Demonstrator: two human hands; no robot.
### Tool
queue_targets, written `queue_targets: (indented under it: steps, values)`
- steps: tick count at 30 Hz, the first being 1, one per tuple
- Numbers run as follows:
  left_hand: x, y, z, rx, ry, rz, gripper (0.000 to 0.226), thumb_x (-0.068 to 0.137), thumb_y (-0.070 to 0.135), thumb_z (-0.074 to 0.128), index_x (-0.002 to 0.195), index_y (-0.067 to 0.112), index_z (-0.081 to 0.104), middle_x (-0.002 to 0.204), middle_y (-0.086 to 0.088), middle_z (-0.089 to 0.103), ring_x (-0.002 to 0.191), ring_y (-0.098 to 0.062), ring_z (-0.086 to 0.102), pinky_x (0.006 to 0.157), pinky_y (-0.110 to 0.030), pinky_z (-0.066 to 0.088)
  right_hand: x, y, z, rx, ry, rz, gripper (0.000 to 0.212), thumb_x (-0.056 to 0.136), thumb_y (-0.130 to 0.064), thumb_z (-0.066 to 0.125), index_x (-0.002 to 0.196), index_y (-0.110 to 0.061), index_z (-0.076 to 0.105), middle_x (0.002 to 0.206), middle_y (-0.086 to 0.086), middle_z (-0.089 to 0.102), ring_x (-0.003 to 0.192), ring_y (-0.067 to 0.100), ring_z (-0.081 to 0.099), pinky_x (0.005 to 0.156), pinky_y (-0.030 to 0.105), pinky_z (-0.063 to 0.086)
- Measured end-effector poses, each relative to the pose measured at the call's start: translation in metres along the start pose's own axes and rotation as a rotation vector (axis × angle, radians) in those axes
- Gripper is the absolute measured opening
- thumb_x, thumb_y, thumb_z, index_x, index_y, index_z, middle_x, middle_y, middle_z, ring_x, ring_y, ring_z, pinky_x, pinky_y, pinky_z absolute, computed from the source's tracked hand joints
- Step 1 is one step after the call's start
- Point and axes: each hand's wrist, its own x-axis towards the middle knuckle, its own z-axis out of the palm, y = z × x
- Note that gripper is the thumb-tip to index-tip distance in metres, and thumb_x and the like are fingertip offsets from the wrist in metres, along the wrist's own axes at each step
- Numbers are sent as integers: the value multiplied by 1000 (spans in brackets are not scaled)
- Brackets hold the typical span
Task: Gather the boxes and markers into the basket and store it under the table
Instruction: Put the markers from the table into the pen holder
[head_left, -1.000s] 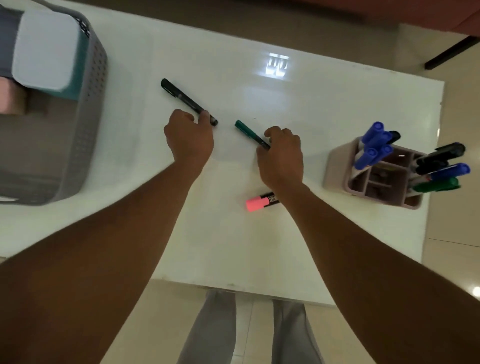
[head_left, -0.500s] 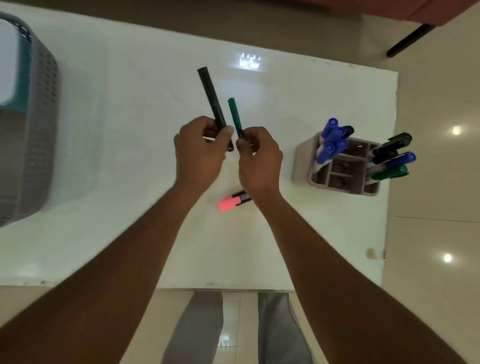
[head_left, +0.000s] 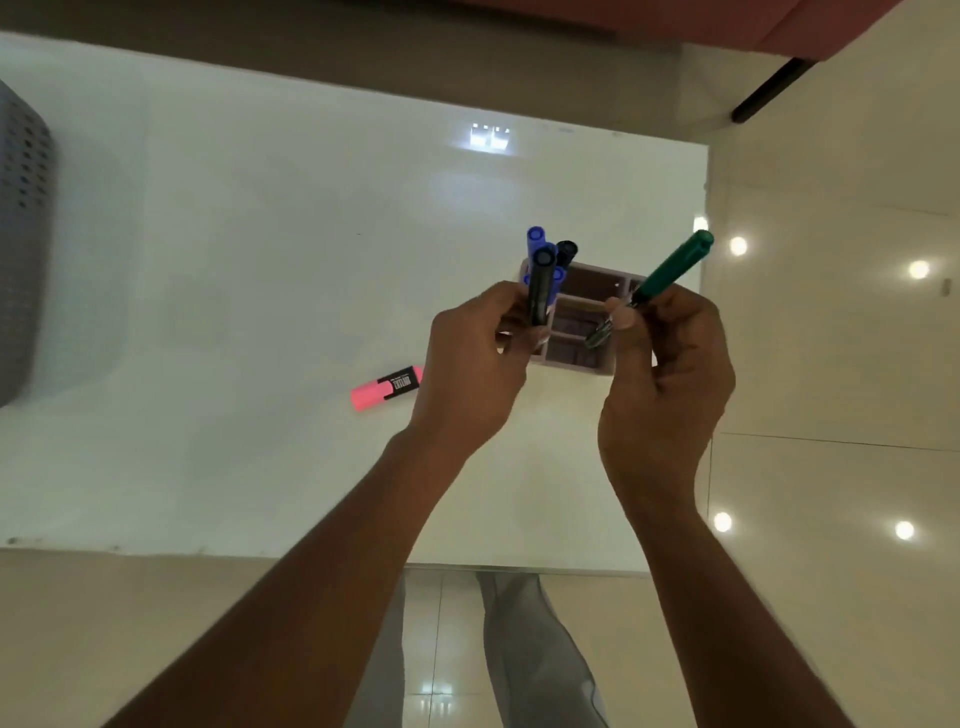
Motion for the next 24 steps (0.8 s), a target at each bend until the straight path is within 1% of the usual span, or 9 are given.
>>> queue_targets:
  steps: [4, 6, 8, 10, 13, 16, 19, 21, 24]
  values:
    - [1, -6, 12, 93, 44, -17, 18, 85, 5, 70, 99, 17, 70, 91, 6, 72, 82, -5, 67, 81, -19, 55, 9, 9, -6, 9, -33, -11, 17, 95, -5, 59, 111, 2, 61, 102, 5, 68, 93, 14, 67, 86, 25, 55]
    - [-2, -7, 17, 102, 75, -29, 18, 83, 4, 72, 95, 19, 68, 91, 6, 70, 84, -7, 67, 82, -21, 56, 9, 12, -7, 36, -42, -5, 17, 95, -3, 58, 112, 2, 61, 102, 5, 68, 93, 15, 66, 86, 26, 56]
    - [-6, -7, 21, 80, 105, -41, 20, 82, 5, 74, 99, 15, 68, 94, 4, 69, 87, -10, 67, 83, -26, 58, 7, 15, -7, 56, -42, 8, 18, 95, -2, 58, 112, 3, 61, 103, 5, 68, 94, 14, 67, 87, 27, 56]
    - [-8, -7, 24, 90, 138, -30, 22, 82, 7, 75, 102, 12, 67, 98, 2, 69, 90, -11, 65, 84, -22, 57, 5, 18, -9, 63, -42, 20, 18, 95, -3, 58, 112, 5, 60, 103, 2, 68, 95, 11, 66, 88, 26, 55]
    - [-11, -6, 28, 144, 187, 0, 23, 84, 12, 74, 105, 12, 67, 100, 1, 68, 91, -10, 64, 84, -15, 54, 2, 22, -14, 51, -33, 30, 17, 95, -4, 60, 111, 3, 60, 103, -4, 67, 94, 2, 64, 87, 20, 53]
    - [-14, -6, 34, 190, 218, -3, 26, 85, 14, 74, 108, 13, 65, 102, 1, 68, 91, -11, 63, 86, -25, 56, -1, 26, -22, 18, 1, 25, 19, 95, -4, 60, 113, 2, 60, 108, 2, 68, 97, -1, 63, 87, 14, 51]
    - [-15, -8, 40, 209, 256, -6, 28, 85, 18, 74, 110, 16, 62, 103, 6, 66, 90, -9, 61, 83, -35, 57, -6, 30, -31, -17, 62, 33, 18, 94, -3, 60, 112, 1, 62, 105, -2, 67, 99, -3, 61, 88, 17, 53]
    - [-12, -9, 41, 218, 313, 9, 32, 86, 28, 72, 113, 16, 59, 104, 6, 63, 90, -9, 60, 77, -36, 55, -8, 34, -36, -46, 110, 39, 16, 94, -3, 60, 110, -2, 62, 100, -10, 64, 95, -6, 59, 86, 18, 54]
    - [0, -3, 41, 256, 404, 39, 36, 86, 40, 69, 110, 14, 59, 102, 2, 62, 84, -14, 59, 68, -29, 49, -8, 42, -41, -59, 159, 63, 16, 94, -2, 60, 109, -6, 61, 97, -17, 61, 92, -8, 58, 81, 11, 51]
